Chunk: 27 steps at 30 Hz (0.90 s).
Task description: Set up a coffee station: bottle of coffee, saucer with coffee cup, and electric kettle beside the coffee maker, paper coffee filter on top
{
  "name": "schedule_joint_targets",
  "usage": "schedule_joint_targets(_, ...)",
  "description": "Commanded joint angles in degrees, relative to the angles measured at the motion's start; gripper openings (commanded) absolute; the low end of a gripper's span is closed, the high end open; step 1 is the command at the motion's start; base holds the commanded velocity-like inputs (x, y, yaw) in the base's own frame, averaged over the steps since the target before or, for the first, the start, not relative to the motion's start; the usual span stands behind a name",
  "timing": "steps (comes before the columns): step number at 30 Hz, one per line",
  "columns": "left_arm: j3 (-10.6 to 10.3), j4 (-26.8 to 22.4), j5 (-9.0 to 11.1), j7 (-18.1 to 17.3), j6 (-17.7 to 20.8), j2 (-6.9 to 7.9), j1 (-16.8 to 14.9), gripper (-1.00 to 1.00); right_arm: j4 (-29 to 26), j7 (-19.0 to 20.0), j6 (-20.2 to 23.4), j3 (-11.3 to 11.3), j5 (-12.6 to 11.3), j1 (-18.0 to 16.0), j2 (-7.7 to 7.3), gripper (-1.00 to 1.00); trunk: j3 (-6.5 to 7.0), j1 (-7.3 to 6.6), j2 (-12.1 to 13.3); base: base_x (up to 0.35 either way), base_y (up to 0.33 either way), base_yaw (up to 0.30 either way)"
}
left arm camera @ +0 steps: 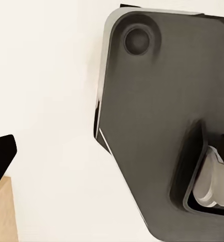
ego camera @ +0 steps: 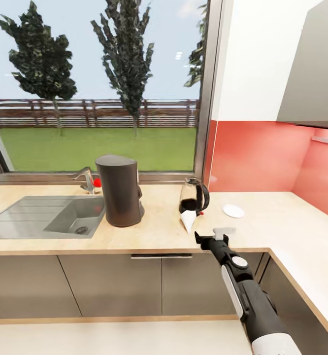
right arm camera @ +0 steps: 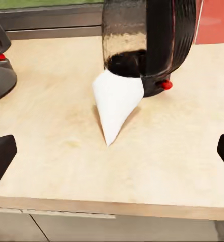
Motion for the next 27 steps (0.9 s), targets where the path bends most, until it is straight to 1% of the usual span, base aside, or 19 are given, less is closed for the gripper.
schedule_joint_targets(1,0.09,-0.08,0.49,0.05,-0.02,-0.05,0.01,1.00,-0.01,3.85,0.52,0.82,0.21,-0.29,-0.16,1.00,-0.12,0.06,-0.11,0.273,-0.126,0.000)
schedule_joint_targets(2,0.10,-0.08,0.49,0.05,-0.02,-0.05,0.02,1.00,0.04,5.06,0.56,1.03,0.30,-0.34,-0.20,1.00,-0.12,0.06,-0.11,0.275,-0.128,0.000)
schedule_joint_targets(4,0.11,-0.06,0.49,0.05,-0.01,-0.02,0.02,1.00,0.14,8.69,0.66,1.57,0.80,-0.47,-0.34,1.00,-0.12,0.06,-0.11,0.278,-0.131,0.000)
schedule_joint_targets(6,0.11,-0.03,0.49,0.05,0.03,0.06,0.01,1.00,0.17,9.97,0.70,1.80,1.41,-0.51,-0.39,1.00,-0.12,0.06,-0.11,0.280,-0.133,0.000)
schedule_joint_targets(8,0.11,0.05,0.49,0.05,0.05,0.10,0.02,1.00,0.20,10.91,0.72,1.97,2.71,-0.55,-0.43,1.00,-0.12,0.06,-0.11,0.282,-0.140,0.000)
schedule_joint_targets(10,0.08,0.21,0.49,0.05,0.06,0.10,0.03,1.00,0.27,11.29,0.73,2.03,3.52,-0.55,-0.49,1.00,-0.12,0.06,-0.11,0.282,-0.137,0.000)
schedule_joint_targets(14,0.11,0.42,0.58,0.17,-0.02,0.10,0.13,1.00,1.57,12.58,2.03,3.33,4.79,-0.58,-0.38,1.00,-0.12,0.06,-0.11,0.000,0.000,0.000)
schedule_joint_targets(16,0.11,0.43,0.58,0.15,-0.05,0.10,0.13,1.00,1.56,13.02,1.72,3.89,5.43,-0.56,-0.29,1.00,-0.12,0.06,-0.11,0.000,0.000,0.000)
schedule_joint_targets(20,0.16,0.44,0.65,0.14,0.07,0.15,0.13,1.00,0.27,11.72,1.00,2.58,4.11,-0.55,-0.43,1.00,-0.12,0.06,-0.11,0.000,0.000,0.000)
schedule_joint_targets(23,0.18,0.42,0.66,0.15,0.13,0.13,0.13,1.00,0.01,10.75,1.97,1.61,3.17,-0.55,-0.51,1.00,-0.12,0.06,-0.11,0.000,0.000,0.000)
schedule_joint_targets(25,0.20,0.39,0.67,0.19,0.15,0.11,0.13,1.00,0.07,10.48,2.61,1.52,2.57,-0.55,-0.53,1.00,-0.12,0.06,-0.11,0.099,0.000,0.000)
schedule_joint_targets(27,0.20,0.37,0.67,0.21,0.15,0.11,0.13,1.00,0.08,10.50,3.25,1.51,2.61,-0.55,-0.55,1.00,-0.12,0.06,-0.11,0.212,0.000,0.000)
